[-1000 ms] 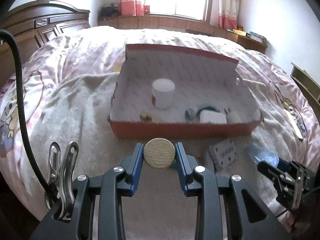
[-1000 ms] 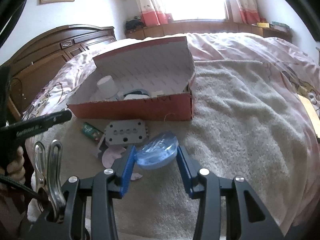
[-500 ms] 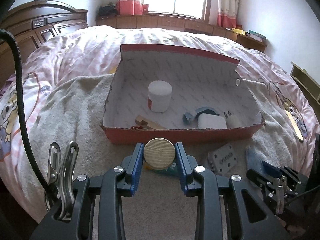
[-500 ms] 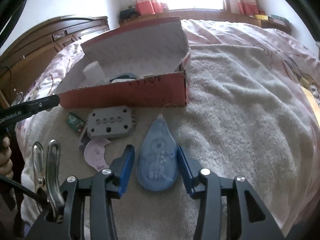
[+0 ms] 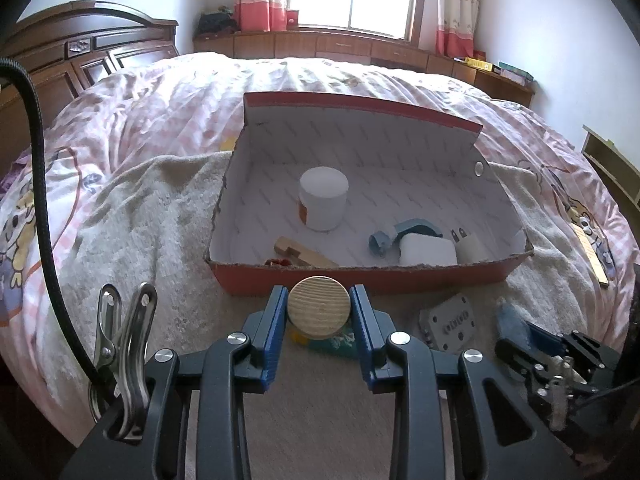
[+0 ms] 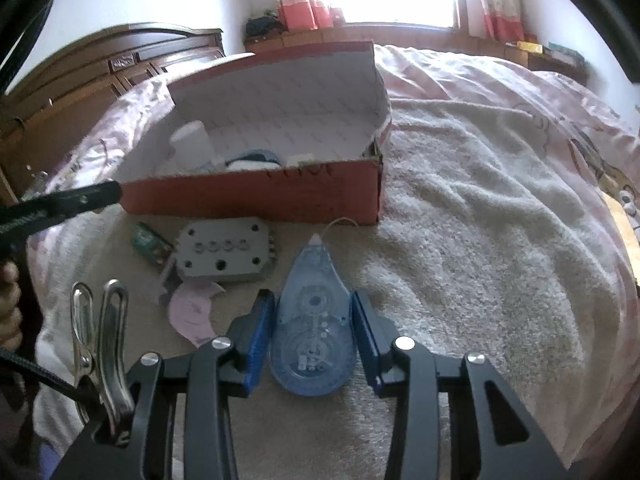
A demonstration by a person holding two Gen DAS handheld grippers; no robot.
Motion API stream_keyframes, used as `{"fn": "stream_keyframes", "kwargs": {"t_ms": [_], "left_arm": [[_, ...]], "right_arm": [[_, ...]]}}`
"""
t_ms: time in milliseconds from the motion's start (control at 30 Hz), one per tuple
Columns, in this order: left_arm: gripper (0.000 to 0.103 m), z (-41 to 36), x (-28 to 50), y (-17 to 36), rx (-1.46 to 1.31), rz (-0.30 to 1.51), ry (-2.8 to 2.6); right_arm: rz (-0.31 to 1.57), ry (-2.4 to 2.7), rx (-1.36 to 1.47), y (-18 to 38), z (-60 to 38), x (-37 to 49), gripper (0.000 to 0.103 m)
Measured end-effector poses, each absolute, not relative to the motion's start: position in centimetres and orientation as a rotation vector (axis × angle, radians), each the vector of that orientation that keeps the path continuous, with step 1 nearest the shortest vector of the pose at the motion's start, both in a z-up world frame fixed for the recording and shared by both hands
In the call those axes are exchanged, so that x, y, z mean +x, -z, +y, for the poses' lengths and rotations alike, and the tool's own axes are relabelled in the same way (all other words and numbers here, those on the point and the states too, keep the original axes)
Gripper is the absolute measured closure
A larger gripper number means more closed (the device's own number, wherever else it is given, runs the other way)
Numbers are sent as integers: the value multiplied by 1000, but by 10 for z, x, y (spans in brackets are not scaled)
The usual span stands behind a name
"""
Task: Organize rigid objects
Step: 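Lift and carry the wooden disc and blue tape dispenser over the box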
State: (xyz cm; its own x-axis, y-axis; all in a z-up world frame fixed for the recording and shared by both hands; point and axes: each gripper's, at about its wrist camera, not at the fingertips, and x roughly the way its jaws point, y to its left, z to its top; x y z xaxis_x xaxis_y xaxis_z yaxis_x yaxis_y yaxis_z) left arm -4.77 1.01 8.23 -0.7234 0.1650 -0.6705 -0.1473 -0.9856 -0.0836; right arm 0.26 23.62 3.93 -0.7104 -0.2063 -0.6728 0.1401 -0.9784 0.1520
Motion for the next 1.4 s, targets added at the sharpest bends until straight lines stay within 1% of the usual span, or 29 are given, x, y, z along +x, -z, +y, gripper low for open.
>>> {"fn": "stream_keyframes", "kwargs": {"t_ms": [467,833,1033,1400], "left_arm": [[71,9,-85,-98,-1041,-24,-2804],[71,18,-110,-87,-1085,-38,-2776],[71,23,-118,-79,-1114,-36,-2759],[71,29,-127,-69,-1153,-16,-2741]], "right_arm": [[-176,2700,955,-79,233,1,62],[-91,2746,838,-117,226,-36,62],[-68,2757,833,-121,224,-63,62],[-72,2746,905,-102,224,-93,62]]}}
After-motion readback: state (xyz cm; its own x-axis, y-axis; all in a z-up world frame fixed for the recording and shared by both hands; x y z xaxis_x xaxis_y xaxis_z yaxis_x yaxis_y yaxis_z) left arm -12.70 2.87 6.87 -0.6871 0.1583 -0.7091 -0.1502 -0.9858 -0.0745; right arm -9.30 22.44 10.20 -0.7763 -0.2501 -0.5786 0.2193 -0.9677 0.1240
